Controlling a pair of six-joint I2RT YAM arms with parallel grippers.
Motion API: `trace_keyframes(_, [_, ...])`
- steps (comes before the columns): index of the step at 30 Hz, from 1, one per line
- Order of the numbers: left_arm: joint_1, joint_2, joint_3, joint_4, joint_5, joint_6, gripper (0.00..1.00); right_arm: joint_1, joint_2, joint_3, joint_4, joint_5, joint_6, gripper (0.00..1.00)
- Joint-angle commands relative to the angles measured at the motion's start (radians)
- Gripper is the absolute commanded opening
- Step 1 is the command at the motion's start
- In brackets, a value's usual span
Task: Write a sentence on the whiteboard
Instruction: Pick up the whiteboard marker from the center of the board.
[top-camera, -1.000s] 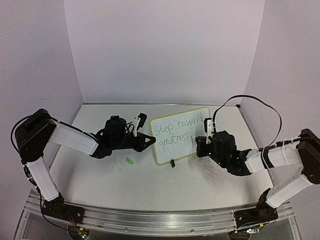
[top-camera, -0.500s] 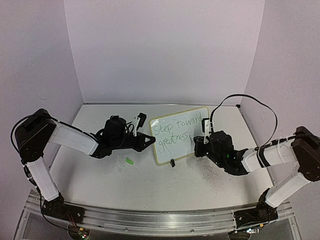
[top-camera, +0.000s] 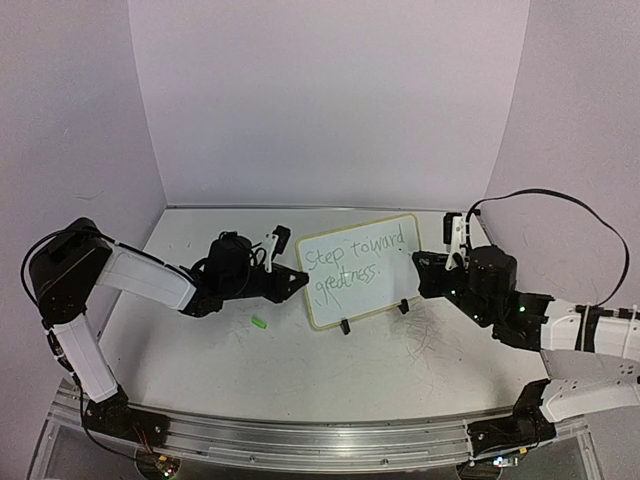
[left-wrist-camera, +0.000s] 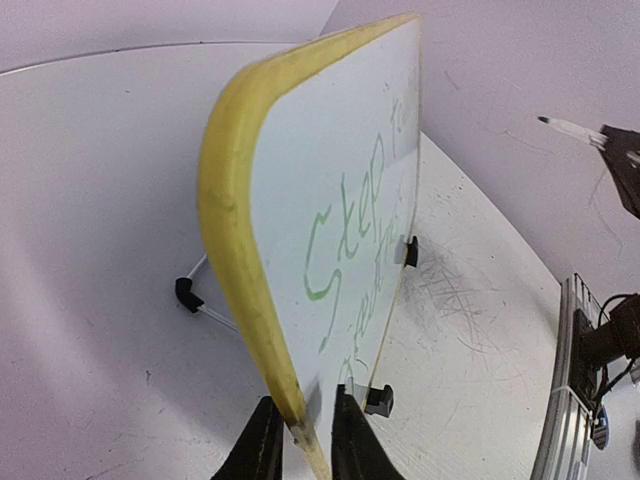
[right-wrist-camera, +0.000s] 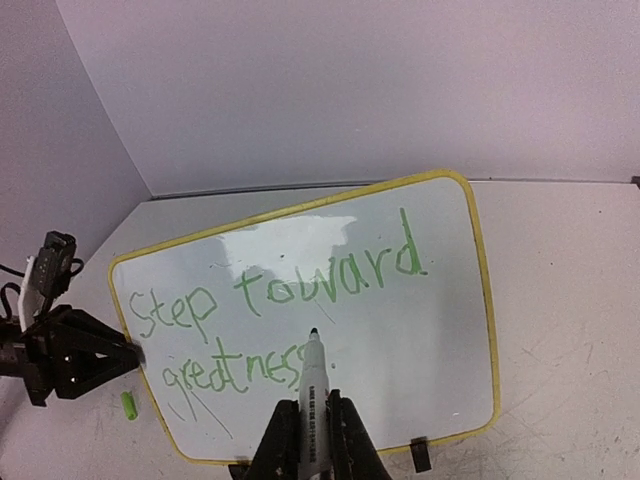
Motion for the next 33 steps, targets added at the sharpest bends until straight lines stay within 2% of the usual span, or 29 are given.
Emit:
trace_keyframes(1, [0.004, -0.061, -0.022, -0.005, -0.060, 0.029, 0.28, -0.003, -0.042, -0.008, -0.159, 0.002, -0.017, 0.00])
trace_keyframes(6, [0.004, -0.124, -0.048, -0.009, -0.089, 0.035, 0.44, -0.003, -0.051, 0.039, -0.182, 0.031, -0.056, 0.00])
trace_keyframes(9, [0.004, -0.180, -0.068, -0.048, -0.098, 0.020, 0.58, -0.003, -0.034, 0.071, -0.179, 0.040, -0.088, 0.00])
trace_keyframes(13, [0.004, -0.313, -0.175, -0.122, -0.163, -0.094, 0.66, -0.003, -0.011, 0.084, -0.148, 0.040, -0.130, 0.00])
trace_keyframes(16, [0.004, -0.413, -0.240, -0.266, -0.259, -0.274, 0.67, -0.003, 0.016, 0.062, -0.072, 0.016, -0.159, 0.00])
trace_keyframes(18, [0.004, -0.438, -0.225, -0.416, -0.318, -0.392, 0.66, -0.003, 0.040, 0.049, -0.021, -0.007, -0.176, 0.00])
trace_keyframes(22, [0.004, -0.353, -0.036, -0.838, -0.359, -0.524, 0.59, -0.003, 0.091, 0.052, 0.031, -0.054, -0.196, 0.00])
trace_keyframes(25, [0.001, -0.222, 0.111, -1.090, -0.350, -0.629, 0.60, -0.003, 0.099, 0.040, 0.072, -0.095, -0.198, 0.00])
trace_keyframes(29, [-0.012, -0.094, 0.206, -1.180, -0.299, -0.741, 0.61, -0.003, 0.094, 0.016, 0.117, -0.140, -0.179, 0.00])
trace_keyframes(33, [-0.013, -0.033, 0.264, -1.198, -0.344, -0.801, 0.62, -0.003, 0.065, -0.025, 0.156, -0.153, -0.154, 0.00])
